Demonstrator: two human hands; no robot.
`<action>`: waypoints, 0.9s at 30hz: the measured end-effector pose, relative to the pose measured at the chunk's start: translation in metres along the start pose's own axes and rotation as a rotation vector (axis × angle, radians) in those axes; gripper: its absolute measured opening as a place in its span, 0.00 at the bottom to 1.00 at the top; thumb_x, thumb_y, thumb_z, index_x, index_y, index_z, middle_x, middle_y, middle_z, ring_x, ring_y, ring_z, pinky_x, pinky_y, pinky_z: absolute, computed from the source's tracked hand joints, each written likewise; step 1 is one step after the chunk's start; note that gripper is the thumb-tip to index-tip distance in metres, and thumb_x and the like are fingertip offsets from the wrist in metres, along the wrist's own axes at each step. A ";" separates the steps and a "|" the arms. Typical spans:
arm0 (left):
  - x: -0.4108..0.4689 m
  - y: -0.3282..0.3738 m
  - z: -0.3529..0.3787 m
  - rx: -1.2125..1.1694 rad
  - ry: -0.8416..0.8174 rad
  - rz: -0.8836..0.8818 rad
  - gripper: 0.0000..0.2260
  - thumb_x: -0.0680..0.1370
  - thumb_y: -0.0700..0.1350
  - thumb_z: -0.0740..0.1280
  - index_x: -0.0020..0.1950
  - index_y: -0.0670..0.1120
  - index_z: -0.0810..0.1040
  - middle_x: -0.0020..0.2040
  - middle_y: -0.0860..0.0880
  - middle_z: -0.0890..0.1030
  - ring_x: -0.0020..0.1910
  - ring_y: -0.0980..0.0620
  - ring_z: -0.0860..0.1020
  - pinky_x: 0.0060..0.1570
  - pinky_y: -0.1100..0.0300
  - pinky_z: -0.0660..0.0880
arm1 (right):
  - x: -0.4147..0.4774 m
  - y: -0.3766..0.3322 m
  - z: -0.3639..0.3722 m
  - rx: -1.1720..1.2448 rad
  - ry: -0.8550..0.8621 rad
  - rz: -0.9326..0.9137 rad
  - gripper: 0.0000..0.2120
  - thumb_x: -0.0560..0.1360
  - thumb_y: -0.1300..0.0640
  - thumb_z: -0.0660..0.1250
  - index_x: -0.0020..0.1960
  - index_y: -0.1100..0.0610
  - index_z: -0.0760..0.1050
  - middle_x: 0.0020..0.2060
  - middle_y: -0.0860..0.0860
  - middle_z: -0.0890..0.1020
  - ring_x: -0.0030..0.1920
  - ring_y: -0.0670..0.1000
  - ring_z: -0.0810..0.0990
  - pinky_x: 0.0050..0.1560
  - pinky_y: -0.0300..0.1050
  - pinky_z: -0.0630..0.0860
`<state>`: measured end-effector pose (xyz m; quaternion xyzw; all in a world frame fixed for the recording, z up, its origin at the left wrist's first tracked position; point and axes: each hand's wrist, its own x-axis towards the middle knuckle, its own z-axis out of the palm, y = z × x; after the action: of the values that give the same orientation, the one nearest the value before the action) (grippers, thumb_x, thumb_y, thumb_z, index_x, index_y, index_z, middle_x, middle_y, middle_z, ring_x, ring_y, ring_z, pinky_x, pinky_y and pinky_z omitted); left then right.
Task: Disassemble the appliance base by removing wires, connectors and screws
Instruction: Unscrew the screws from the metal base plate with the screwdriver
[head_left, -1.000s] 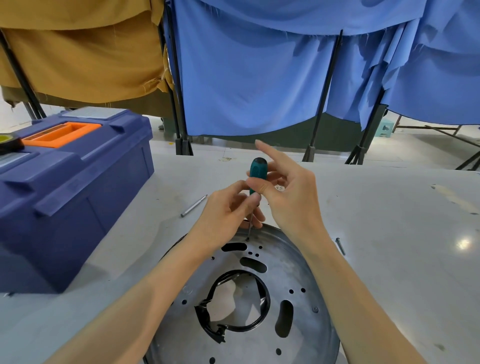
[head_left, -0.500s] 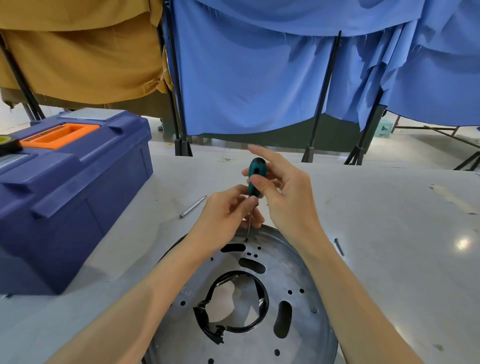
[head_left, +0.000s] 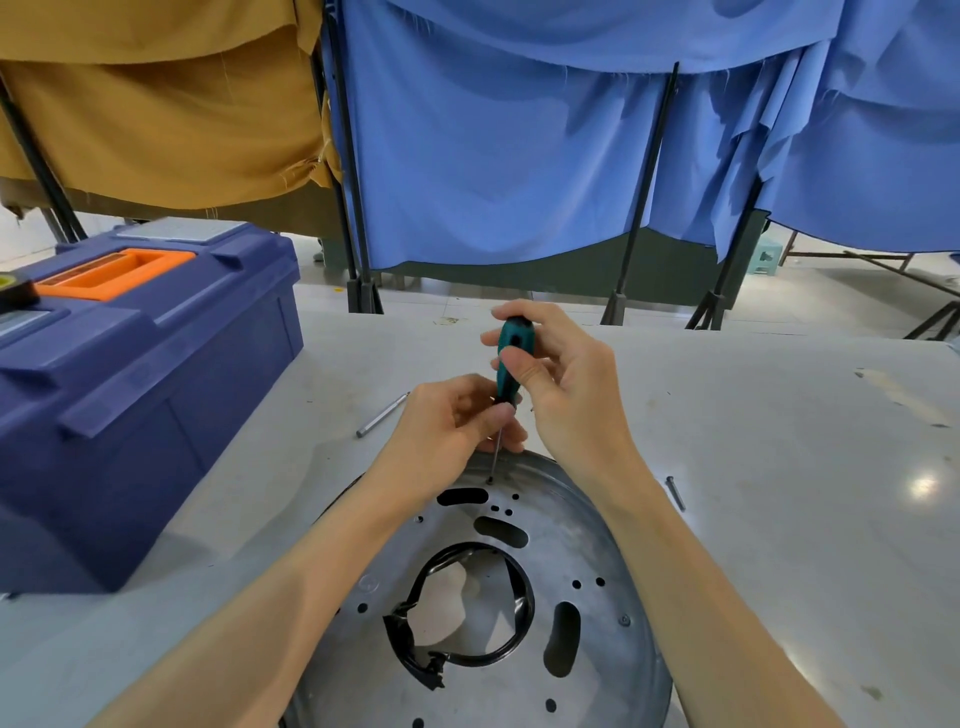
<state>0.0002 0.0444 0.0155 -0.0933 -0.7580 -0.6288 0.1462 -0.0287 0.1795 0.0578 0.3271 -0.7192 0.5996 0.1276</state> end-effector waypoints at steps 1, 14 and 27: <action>0.000 -0.001 0.000 0.017 0.020 0.005 0.03 0.77 0.37 0.68 0.48 0.45 0.79 0.39 0.47 0.85 0.39 0.47 0.85 0.43 0.58 0.81 | 0.000 0.000 0.001 0.004 -0.015 -0.003 0.15 0.77 0.65 0.65 0.58 0.48 0.76 0.51 0.47 0.81 0.52 0.45 0.80 0.56 0.51 0.79; 0.001 -0.003 0.000 -0.016 0.025 0.031 0.03 0.76 0.39 0.70 0.47 0.46 0.78 0.39 0.50 0.85 0.39 0.50 0.85 0.40 0.64 0.79 | 0.000 -0.001 0.001 -0.010 -0.017 0.005 0.17 0.77 0.66 0.65 0.57 0.46 0.75 0.49 0.47 0.81 0.50 0.45 0.79 0.54 0.48 0.79; 0.002 -0.004 0.000 0.048 0.031 0.037 0.04 0.80 0.39 0.64 0.50 0.46 0.78 0.39 0.46 0.85 0.38 0.47 0.84 0.44 0.54 0.82 | -0.001 0.000 0.002 0.006 -0.010 0.007 0.16 0.76 0.64 0.67 0.59 0.47 0.75 0.53 0.48 0.80 0.52 0.48 0.80 0.56 0.48 0.79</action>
<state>-0.0027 0.0438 0.0127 -0.0942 -0.7685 -0.6091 0.1719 -0.0276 0.1778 0.0567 0.3277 -0.7191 0.6007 0.1210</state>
